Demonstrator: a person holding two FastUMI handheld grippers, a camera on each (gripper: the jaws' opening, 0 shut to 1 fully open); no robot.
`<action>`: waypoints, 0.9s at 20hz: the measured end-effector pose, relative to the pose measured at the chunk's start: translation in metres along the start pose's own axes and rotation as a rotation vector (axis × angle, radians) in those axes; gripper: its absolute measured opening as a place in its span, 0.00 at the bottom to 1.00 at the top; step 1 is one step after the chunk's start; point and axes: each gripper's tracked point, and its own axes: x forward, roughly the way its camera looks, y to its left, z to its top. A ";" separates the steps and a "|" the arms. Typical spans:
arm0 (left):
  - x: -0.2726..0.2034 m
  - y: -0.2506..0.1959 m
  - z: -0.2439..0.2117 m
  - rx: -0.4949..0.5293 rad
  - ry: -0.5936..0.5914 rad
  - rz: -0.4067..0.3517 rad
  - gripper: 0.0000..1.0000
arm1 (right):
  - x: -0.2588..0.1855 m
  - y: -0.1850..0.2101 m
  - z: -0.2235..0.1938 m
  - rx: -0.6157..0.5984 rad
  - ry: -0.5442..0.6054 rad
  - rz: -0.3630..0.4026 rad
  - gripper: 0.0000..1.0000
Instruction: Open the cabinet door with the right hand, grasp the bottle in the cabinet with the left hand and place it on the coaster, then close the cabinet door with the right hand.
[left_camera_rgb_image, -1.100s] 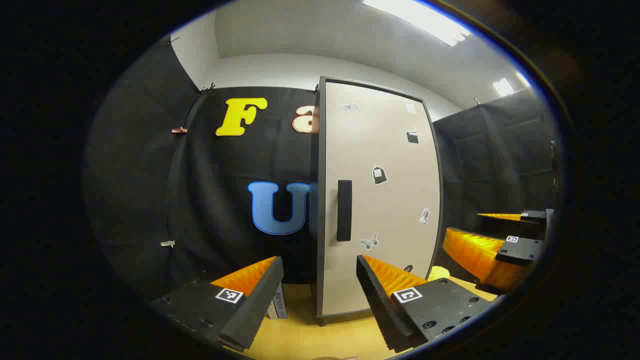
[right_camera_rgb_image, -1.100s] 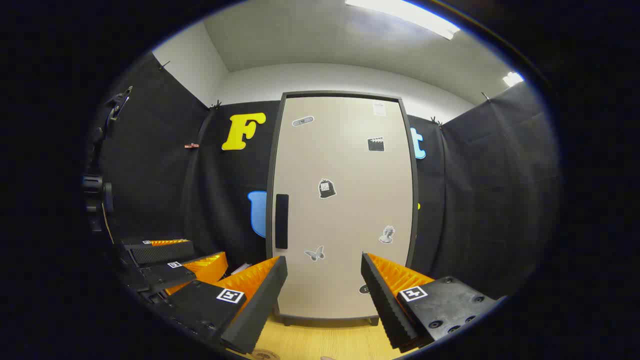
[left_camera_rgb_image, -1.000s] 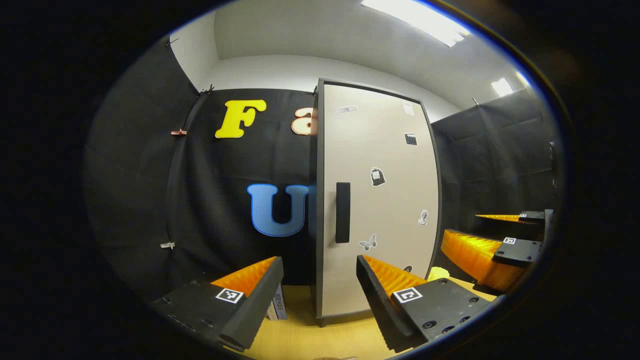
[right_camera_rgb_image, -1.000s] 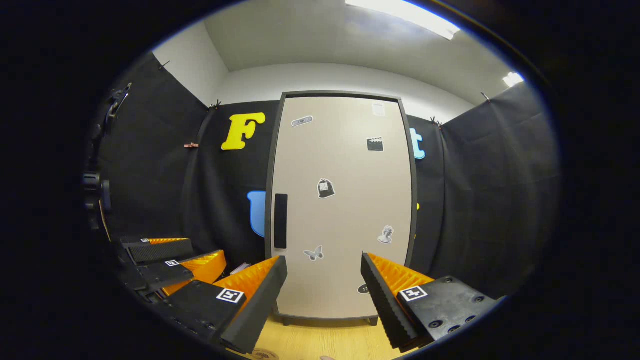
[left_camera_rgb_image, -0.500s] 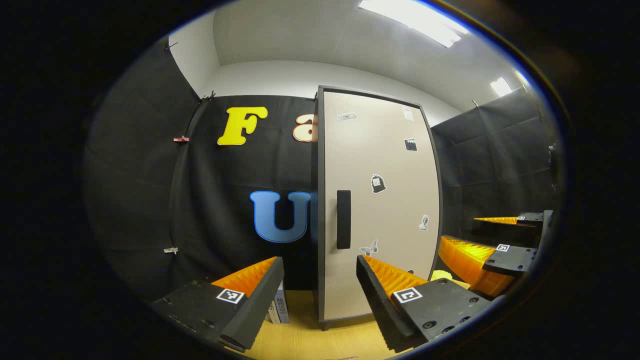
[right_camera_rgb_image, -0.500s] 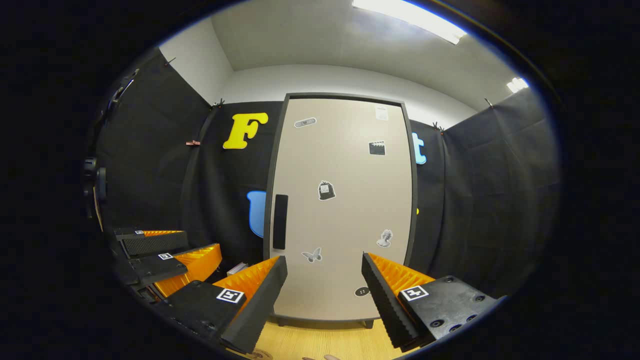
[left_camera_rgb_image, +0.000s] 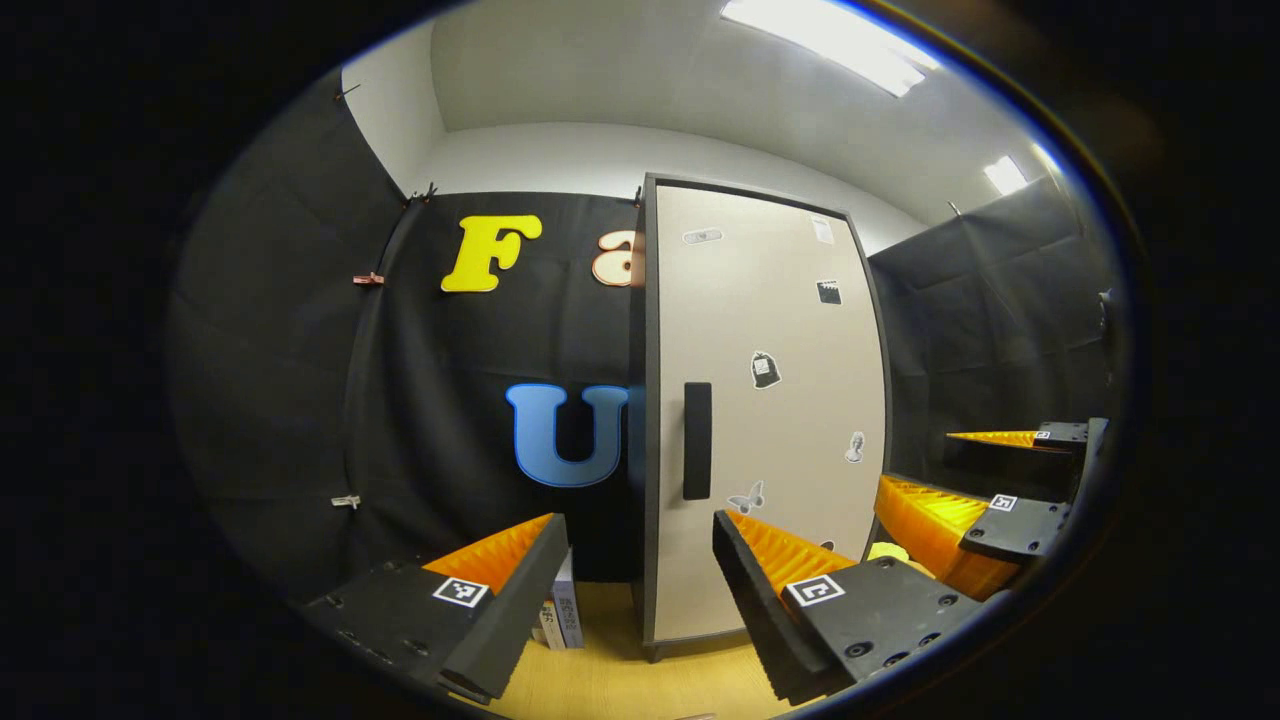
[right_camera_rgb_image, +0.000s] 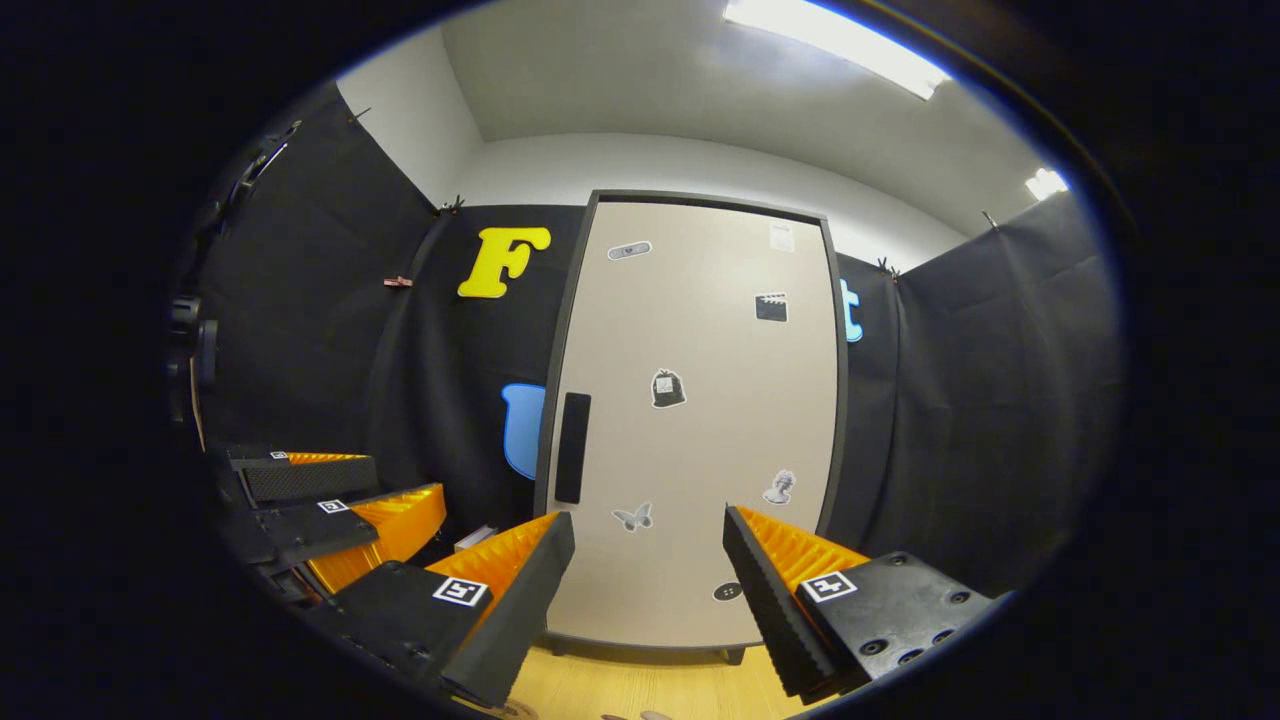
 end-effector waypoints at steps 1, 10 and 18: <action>0.000 0.002 -0.002 0.000 0.002 0.002 0.92 | 0.002 0.001 0.001 0.004 -0.002 -0.003 0.97; -0.005 0.043 -0.007 0.011 0.011 0.049 0.92 | 0.040 0.030 0.004 0.094 -0.002 0.048 0.97; -0.012 0.099 -0.015 0.039 0.035 0.125 0.92 | 0.103 0.064 0.009 0.059 -0.045 0.034 0.97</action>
